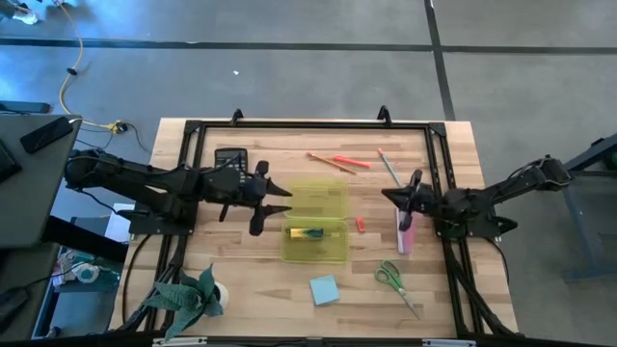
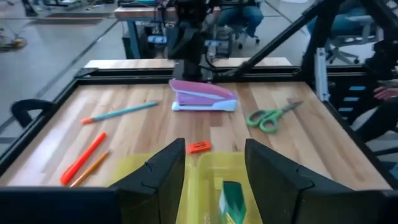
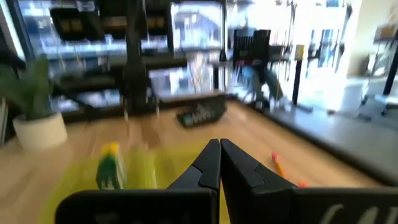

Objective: Pack school essentials
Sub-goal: Put the orange crayon box into the yellow supply box

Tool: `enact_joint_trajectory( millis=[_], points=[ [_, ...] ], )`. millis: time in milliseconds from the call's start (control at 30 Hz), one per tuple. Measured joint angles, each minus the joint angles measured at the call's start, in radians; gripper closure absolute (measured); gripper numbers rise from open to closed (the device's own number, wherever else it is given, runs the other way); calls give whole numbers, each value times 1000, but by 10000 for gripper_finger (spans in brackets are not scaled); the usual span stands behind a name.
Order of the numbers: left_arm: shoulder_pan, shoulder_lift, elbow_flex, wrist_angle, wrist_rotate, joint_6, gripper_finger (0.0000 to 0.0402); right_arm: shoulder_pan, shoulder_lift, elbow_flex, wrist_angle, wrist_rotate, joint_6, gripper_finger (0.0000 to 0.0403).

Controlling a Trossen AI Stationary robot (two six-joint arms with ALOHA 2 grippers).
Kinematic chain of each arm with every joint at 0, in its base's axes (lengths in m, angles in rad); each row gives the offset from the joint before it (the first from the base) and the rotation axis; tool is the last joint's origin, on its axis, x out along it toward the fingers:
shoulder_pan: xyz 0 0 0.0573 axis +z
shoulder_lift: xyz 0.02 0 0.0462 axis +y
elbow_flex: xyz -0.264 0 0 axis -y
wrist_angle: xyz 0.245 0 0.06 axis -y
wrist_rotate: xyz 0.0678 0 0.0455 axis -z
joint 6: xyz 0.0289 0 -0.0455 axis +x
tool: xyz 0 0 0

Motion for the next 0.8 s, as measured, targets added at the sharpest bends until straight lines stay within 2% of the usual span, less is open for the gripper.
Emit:
enact_joint_trajectory(
  millis=[100, 200, 333, 533, 667, 800],
  points=[
    [0, -2, 0, 3, -19, 5, 245, 0, 1, 10, 89, 45, -63, 403],
    [0, -2, 0, 2, -22, 9, 245, -1, 9, 80, 48, 44, -98, 403],
    [0, -2, 0, 3, -26, 39, 245, -1, 62, 241, -152, 8, -96, 403],
    [0, -2, 0, 2, -55, 37, 245, -30, 204, 495, -602, 4, 31, 396],
    [0, -2, 0, 2, -64, 35, 245, -58, 302, 593, -777, -34, 146, 358],
    [0, -2, 0, 2, -90, 35, 245, -84, 394, 627, -817, -135, 203, 294]
  ],
)
